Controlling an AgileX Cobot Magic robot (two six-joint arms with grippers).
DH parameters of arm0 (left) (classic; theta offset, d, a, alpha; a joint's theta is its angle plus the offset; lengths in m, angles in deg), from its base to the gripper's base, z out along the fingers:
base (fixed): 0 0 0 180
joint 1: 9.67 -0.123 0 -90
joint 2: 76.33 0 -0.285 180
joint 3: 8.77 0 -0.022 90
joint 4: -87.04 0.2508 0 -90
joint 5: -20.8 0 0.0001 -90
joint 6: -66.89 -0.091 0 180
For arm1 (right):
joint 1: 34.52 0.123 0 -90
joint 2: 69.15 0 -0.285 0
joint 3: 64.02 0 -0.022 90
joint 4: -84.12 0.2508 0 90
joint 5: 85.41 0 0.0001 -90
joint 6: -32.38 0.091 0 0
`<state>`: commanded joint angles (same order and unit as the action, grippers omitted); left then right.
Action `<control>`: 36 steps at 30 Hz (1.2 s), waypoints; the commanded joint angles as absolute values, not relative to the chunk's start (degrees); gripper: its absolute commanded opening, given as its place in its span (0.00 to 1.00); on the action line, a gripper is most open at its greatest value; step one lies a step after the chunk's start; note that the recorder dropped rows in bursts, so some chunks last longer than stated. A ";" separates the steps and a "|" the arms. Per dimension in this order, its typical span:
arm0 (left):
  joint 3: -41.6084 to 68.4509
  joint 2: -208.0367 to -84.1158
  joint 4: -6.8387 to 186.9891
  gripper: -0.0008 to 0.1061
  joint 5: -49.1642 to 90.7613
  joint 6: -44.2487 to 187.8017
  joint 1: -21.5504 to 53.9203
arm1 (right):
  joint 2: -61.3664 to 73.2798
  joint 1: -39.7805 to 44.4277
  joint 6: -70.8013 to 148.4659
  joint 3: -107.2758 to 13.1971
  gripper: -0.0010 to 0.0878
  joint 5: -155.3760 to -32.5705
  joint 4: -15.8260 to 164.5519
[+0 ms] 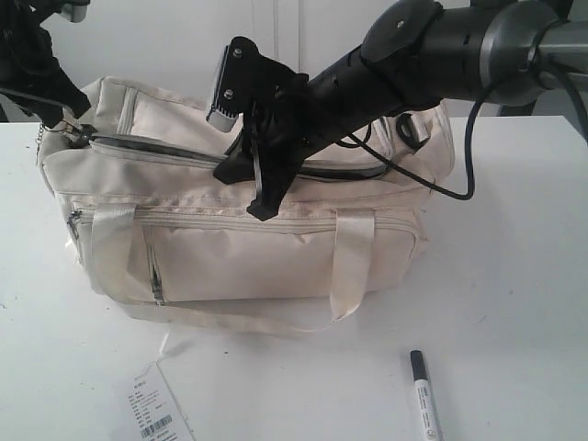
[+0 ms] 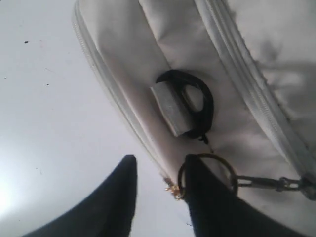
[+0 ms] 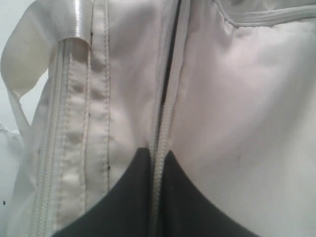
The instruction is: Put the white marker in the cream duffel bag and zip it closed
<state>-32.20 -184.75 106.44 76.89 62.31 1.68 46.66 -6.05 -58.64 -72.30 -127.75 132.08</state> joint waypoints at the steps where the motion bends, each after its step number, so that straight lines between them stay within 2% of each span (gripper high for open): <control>1: -32.20 -184.11 106.44 0.60 77.88 62.99 1.68 | 46.66 -6.05 -58.64 -72.30 0.01 -127.66 132.08; 11: -32.20 -173.56 100.02 0.61 87.05 61.96 1.68 | 46.66 -6.05 -58.64 -72.30 0.01 -127.31 132.08; 21: -31.27 -172.89 88.24 0.61 90.76 61.96 1.68 | 46.66 -6.05 -55.00 -72.30 0.01 -127.54 132.08; 24: -25.84 -170.13 87.04 0.61 90.07 61.96 1.68 | 46.66 -6.05 -51.87 -72.30 0.01 -127.18 132.08; 36: 5.60 -156.56 77.05 0.61 59.90 72.46 1.68 | 46.04 -6.05 -49.25 -72.30 0.01 -125.18 132.08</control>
